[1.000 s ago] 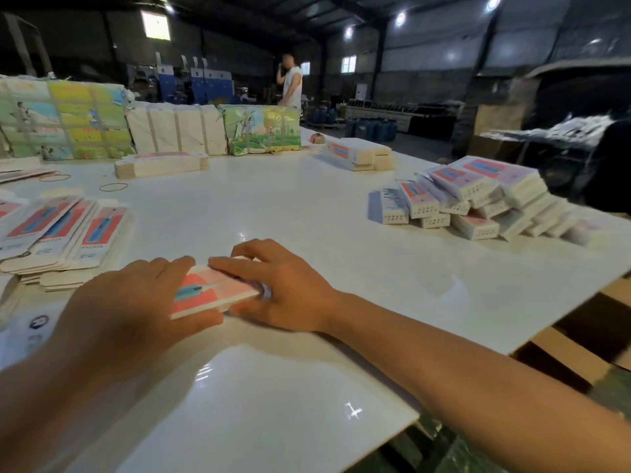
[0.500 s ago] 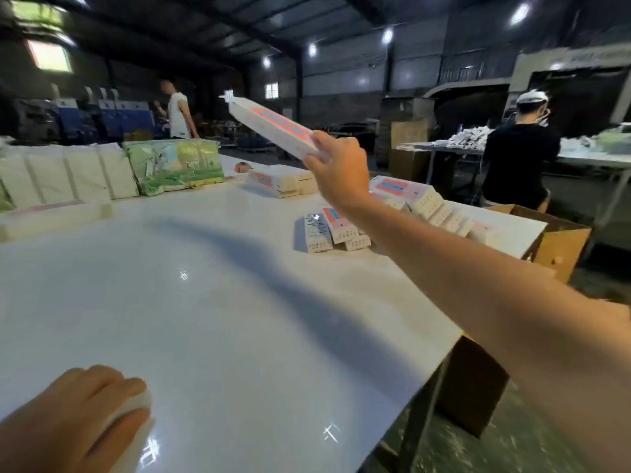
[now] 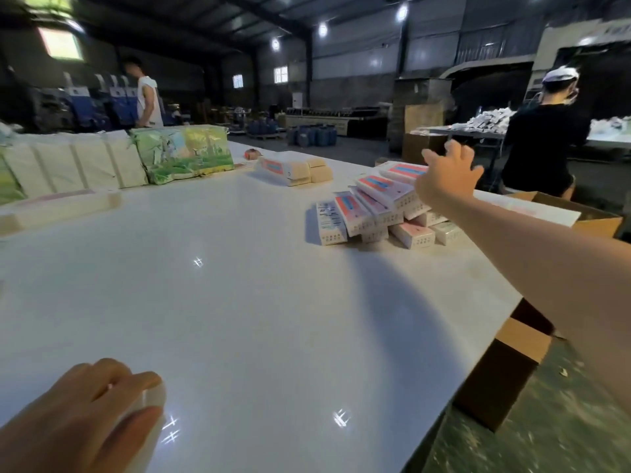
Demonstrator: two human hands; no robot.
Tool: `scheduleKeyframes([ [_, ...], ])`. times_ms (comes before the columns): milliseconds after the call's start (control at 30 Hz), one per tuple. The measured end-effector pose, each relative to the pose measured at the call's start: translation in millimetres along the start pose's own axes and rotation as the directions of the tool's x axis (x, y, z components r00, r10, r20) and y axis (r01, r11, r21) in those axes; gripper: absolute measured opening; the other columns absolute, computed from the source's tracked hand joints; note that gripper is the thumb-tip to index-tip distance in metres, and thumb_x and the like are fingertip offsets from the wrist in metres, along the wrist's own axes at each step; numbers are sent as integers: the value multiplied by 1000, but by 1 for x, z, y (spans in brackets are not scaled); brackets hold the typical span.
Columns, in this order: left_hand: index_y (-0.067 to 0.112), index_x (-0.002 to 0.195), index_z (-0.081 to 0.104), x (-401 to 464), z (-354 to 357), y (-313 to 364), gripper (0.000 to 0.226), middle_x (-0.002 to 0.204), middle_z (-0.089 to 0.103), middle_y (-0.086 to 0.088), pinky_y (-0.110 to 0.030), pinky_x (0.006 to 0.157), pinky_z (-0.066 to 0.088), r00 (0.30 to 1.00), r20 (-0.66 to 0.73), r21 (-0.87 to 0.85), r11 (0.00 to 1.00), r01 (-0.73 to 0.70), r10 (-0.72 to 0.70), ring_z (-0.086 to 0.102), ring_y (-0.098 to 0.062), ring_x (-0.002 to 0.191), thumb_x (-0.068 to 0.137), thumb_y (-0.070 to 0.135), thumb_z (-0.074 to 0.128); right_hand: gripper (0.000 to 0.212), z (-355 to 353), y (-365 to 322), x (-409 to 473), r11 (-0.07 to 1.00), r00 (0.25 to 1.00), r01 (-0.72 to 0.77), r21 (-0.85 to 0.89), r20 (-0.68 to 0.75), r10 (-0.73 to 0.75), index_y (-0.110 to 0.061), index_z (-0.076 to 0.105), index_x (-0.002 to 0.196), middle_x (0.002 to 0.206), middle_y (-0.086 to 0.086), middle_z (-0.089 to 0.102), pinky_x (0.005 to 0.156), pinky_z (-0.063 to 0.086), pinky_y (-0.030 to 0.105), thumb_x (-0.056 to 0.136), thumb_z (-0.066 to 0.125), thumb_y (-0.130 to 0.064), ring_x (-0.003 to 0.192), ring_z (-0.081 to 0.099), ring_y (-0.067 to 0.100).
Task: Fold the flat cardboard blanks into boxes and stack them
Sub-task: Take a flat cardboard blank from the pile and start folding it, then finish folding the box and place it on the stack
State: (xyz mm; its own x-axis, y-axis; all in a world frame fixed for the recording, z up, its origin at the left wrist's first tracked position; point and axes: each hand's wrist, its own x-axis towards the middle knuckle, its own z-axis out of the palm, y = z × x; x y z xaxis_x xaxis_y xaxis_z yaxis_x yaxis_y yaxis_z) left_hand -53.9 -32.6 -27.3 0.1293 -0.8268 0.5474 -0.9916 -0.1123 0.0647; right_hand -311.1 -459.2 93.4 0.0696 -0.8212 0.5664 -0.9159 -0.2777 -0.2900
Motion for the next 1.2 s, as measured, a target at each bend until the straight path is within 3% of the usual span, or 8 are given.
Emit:
scheduleKeyframes([
  [233,31,86,62,5,-32,36,34,83,50,14,-25,66,47,966,176,101,980,172,-188,53,-9,84,80,47,33,29,-47,-143,-102,653,821,541,530,-165,-547,-17,68,114,124,6,61,97,39,37,90,53,-13,116,51,24],
  [300,30,91,58,3,-30,33,25,87,42,15,-17,72,35,966,157,109,976,189,-205,47,-6,93,88,44,37,25,-40,-170,-159,517,695,594,617,-70,-716,-18,71,107,115,4,67,94,42,34,89,54,-13,108,57,23],
  [433,26,103,64,-3,-21,26,24,99,54,8,-18,75,32,982,72,69,984,167,-172,48,-12,101,93,38,46,24,-8,-200,-244,513,468,617,596,247,-849,-18,71,104,114,6,65,89,45,35,91,51,-21,106,55,27],
  [700,15,106,68,-1,-22,24,25,104,63,-5,-31,85,43,955,105,-127,948,291,-279,53,-18,96,93,29,52,23,16,-197,-266,452,450,667,593,163,-878,-19,71,101,108,2,64,80,45,33,95,49,-23,98,54,23],
  [867,16,91,70,30,-73,-32,16,74,62,8,-20,56,45,733,39,-399,662,635,-680,56,-10,66,89,22,55,18,17,-197,-265,424,444,654,627,135,-886,-20,72,84,104,1,66,80,47,34,93,56,-18,102,58,23],
  [1033,13,130,47,36,-109,-147,48,134,44,-14,-44,99,37,443,-30,228,426,876,-896,39,-32,122,92,42,46,17,16,-198,-267,398,451,626,671,104,-886,-19,71,80,97,1,67,79,49,38,91,59,-19,101,61,25],
  [1133,12,134,44,16,-99,-190,74,134,48,-13,-44,106,30,286,72,325,294,899,-955,42,-33,123,85,68,42,15,17,-198,-266,396,457,628,670,94,-885,-18,71,79,94,1,66,77,49,38,89,60,-21,95,61,26],
  [1200,14,123,52,8,-89,-204,76,119,58,-9,-43,103,31,280,87,317,293,902,-956,51,-29,111,79,75,43,13,19,-198,-266,394,460,636,664,84,-884,-16,71,78,92,1,65,75,47,36,88,62,-19,92,60,26],
])
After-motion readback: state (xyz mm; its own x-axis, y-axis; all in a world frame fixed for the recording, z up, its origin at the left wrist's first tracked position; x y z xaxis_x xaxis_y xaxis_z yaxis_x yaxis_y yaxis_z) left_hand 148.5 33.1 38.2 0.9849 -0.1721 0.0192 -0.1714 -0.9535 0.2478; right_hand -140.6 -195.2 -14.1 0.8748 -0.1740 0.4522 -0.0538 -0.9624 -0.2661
